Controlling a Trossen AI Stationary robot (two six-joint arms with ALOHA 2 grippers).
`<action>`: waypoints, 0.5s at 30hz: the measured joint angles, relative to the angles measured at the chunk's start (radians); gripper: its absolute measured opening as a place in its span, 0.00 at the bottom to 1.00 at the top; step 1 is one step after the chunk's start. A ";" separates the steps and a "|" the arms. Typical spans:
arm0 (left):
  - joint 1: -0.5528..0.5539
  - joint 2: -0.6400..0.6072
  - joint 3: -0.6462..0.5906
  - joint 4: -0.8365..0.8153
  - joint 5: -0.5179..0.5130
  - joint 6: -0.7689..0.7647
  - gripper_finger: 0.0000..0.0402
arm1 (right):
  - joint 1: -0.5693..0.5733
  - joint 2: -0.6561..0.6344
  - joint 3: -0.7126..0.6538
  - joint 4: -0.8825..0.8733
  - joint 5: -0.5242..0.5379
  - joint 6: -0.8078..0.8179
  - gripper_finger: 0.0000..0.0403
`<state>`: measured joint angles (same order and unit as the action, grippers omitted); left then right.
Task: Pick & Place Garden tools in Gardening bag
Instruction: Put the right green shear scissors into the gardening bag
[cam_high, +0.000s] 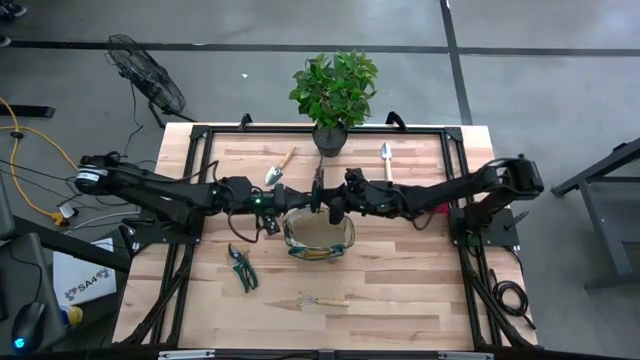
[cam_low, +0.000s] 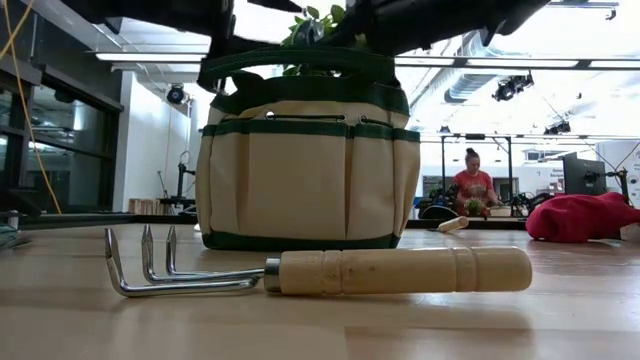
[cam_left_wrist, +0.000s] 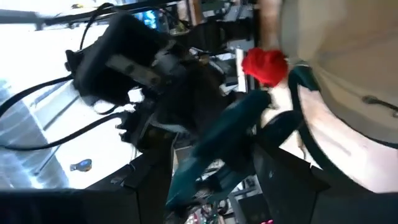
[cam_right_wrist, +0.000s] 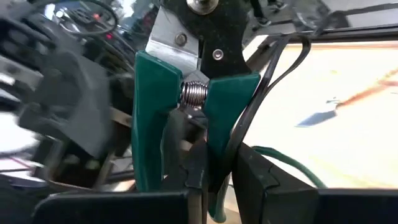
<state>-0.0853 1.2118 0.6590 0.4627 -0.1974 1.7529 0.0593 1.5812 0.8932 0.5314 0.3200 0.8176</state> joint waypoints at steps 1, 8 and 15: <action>0.000 0.004 -0.001 -0.005 -0.001 0.009 0.53 | 0.000 0.010 0.000 0.013 -0.005 0.002 0.09; 0.000 0.012 -0.001 -0.015 0.009 0.053 0.53 | 0.000 0.024 0.000 0.043 -0.013 0.010 0.09; 0.000 0.012 -0.001 -0.012 0.059 0.053 0.53 | 0.000 0.024 0.000 0.050 -0.013 0.010 0.09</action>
<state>-0.0856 1.2236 0.6582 0.4507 -0.1387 1.8061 0.0589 1.6047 0.8932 0.5813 0.3068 0.8275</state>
